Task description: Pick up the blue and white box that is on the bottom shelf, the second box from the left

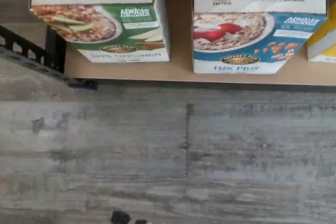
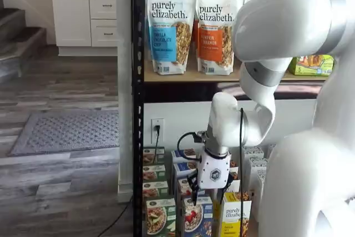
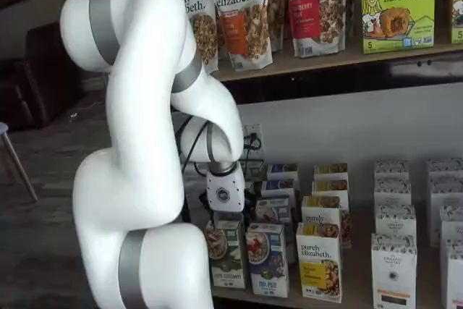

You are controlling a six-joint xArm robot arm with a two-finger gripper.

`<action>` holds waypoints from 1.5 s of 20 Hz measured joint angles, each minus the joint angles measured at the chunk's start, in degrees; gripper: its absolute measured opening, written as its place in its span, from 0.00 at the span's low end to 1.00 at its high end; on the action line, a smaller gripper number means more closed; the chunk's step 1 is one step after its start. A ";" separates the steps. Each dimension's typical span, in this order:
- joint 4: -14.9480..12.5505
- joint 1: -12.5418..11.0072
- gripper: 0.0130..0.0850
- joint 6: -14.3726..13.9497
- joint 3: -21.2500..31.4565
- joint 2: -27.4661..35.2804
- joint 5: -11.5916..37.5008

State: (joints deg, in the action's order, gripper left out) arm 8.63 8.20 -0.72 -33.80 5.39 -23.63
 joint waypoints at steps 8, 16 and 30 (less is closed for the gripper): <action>-6.30 0.19 1.00 -5.79 0.10 2.31 3.18; -7.76 0.06 1.00 -7.00 -2.32 6.60 6.44; -5.36 -1.54 1.00 -3.01 -11.90 18.35 9.22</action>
State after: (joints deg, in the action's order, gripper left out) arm 3.27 6.66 -3.73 -45.71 23.74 -14.41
